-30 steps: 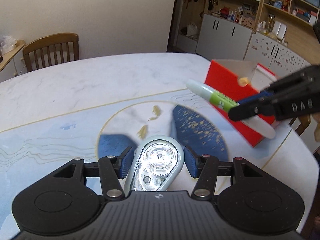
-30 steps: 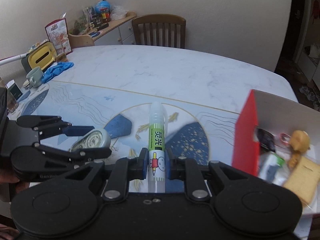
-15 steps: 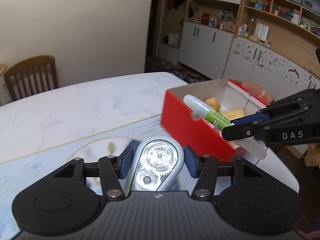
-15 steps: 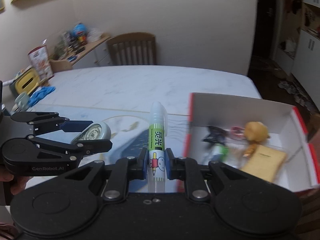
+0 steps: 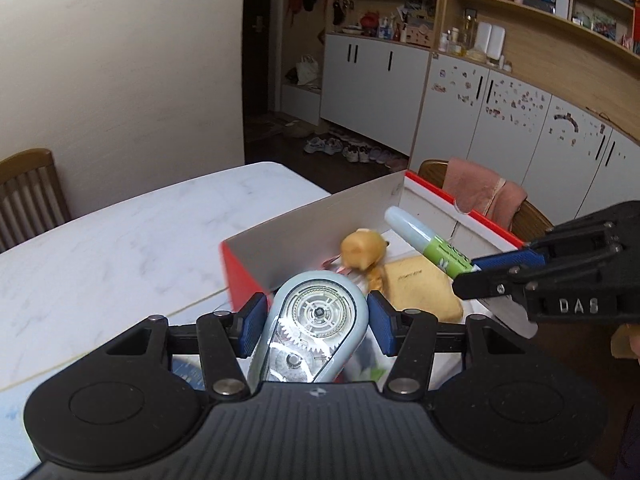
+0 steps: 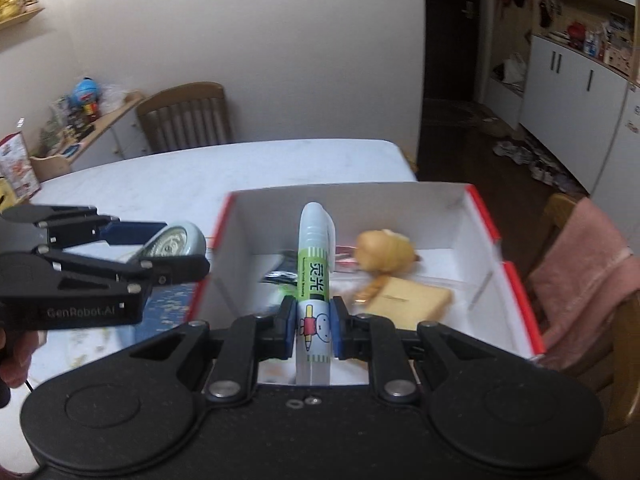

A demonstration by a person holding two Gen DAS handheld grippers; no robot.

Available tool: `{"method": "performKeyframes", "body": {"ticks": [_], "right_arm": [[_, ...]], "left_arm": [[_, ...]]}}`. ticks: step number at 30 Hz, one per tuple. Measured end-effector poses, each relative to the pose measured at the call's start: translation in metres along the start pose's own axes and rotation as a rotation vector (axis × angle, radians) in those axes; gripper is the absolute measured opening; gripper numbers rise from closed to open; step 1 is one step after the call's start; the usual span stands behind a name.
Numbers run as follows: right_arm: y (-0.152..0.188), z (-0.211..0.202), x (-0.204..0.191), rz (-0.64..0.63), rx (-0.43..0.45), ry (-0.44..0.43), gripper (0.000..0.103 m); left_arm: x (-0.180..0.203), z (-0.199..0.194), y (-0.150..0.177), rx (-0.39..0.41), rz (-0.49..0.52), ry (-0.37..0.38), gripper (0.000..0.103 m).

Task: Organize objects
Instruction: 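Carry the correction tape and glue stick into the shoebox and release both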

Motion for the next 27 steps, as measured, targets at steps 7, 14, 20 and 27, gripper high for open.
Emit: {"method": "performKeyframes", "body": {"ticks": [7, 14, 20, 27], "right_arm": [[0.004, 0.018, 0.039, 0.069, -0.040, 0.030, 0.016], [0.009, 0.041, 0.052, 0.081, -0.086, 0.034, 0.016], [0.015, 0.059, 0.052, 0.054, -0.134, 0.025, 0.016], [0.021, 0.074, 0.046, -0.006, -0.172, 0.001, 0.016]], "left_arm": [[0.019, 0.054, -0.019, -0.063, -0.007, -0.005, 0.053], [0.025, 0.106, -0.024, -0.149, -0.036, -0.018, 0.053], [0.026, 0.144, -0.015, -0.235, -0.037, -0.036, 0.053], [0.032, 0.168, -0.008, -0.303, -0.025, -0.037, 0.053]]}}
Point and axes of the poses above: each gripper's, at about its wrist camera, not at the fingertips, and z roughly the way its jaws point, x to its right, y to its underside, the point moved 3 cm from there along z, roughly the way its jaws point, and after that the axes turned 7 degrees about x, right-handed, at the moved point
